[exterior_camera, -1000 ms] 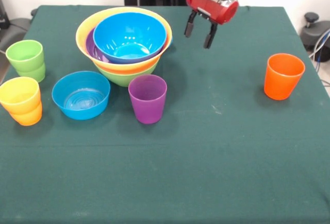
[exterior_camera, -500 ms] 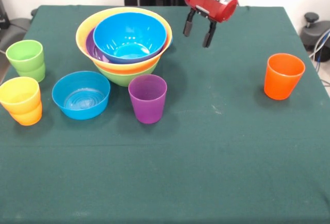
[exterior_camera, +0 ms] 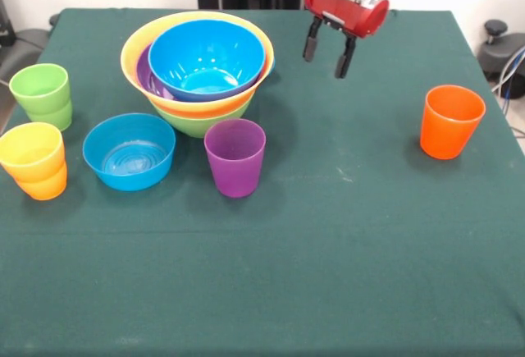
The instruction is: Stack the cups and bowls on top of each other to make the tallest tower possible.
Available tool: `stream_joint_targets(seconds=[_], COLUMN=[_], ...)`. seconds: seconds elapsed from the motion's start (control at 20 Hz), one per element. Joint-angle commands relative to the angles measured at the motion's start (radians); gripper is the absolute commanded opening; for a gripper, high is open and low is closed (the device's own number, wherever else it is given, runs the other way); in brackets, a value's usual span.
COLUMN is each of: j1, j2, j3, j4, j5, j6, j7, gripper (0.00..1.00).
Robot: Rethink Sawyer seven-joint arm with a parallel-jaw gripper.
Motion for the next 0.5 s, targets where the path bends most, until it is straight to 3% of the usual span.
stream_joint_targets(seconds=[0.05, 0.35, 0.5], j1=[-0.009, -0.025, -0.087], j2=[0.001, -0.012, -0.035], j3=[0.131, 0.193, 0.294], j4=[-0.06, -0.058, -0.02], j5=[-0.019, -0.006, -0.002], j6=[0.058, 0.041, 0.005], j7=[0.036, 0.04, 0.033], gripper=[1.0, 1.0, 1.0])
